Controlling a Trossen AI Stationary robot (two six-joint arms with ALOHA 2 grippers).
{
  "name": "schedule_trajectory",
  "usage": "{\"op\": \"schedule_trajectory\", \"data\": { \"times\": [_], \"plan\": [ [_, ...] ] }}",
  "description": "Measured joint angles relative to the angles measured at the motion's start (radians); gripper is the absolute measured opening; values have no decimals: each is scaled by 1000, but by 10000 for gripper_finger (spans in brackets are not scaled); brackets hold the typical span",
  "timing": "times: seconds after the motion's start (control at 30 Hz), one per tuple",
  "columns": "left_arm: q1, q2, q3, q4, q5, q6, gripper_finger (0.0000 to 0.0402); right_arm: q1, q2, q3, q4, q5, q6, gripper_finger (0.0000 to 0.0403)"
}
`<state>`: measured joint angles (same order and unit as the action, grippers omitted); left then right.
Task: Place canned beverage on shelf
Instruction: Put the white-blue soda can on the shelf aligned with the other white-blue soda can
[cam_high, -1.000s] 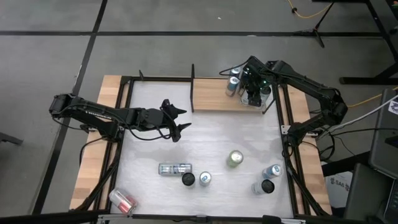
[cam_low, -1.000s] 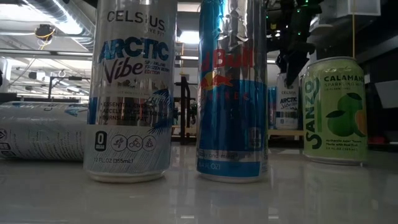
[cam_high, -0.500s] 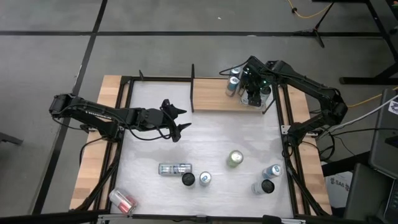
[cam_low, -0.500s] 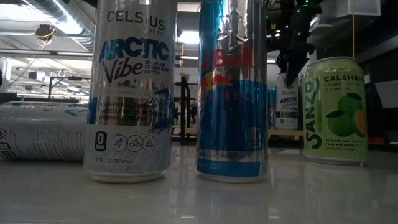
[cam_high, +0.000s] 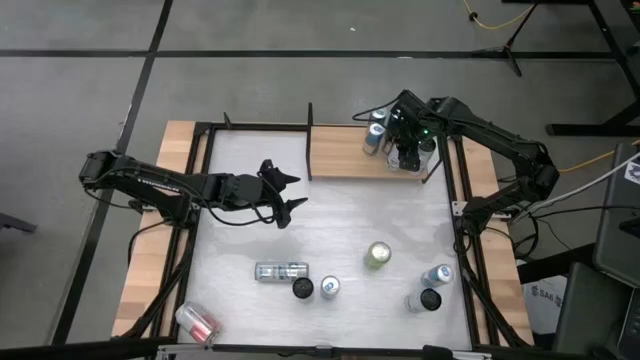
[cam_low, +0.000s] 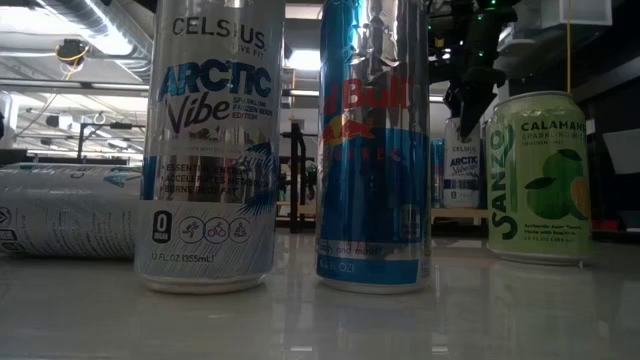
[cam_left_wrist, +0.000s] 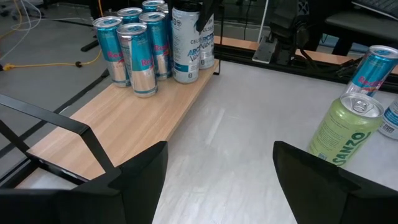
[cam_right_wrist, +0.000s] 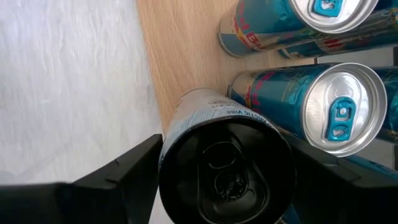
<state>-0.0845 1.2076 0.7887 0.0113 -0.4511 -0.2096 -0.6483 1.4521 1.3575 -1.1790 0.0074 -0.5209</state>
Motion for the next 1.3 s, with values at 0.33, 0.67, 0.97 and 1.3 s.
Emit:
{"op": "schedule_trajectory", "data": {
  "times": [0.33, 0.67, 0.97, 1.3],
  "plan": [
    [0, 0, 0, 0, 0, 0, 283, 0, 0, 0, -2, 0, 20, 289],
    [0, 0, 0, 0, 0, 0, 283, 0, 0, 0, -5, 0, 20, 289],
    [0, 0, 0, 0, 0, 2, 283, 0, 0, 0, -5, 0, 22, 289],
    [-18, 0, 0, -2, 2, 7, 283, 0, 0, 0, -1, 0, 22, 289]
  ]
}}
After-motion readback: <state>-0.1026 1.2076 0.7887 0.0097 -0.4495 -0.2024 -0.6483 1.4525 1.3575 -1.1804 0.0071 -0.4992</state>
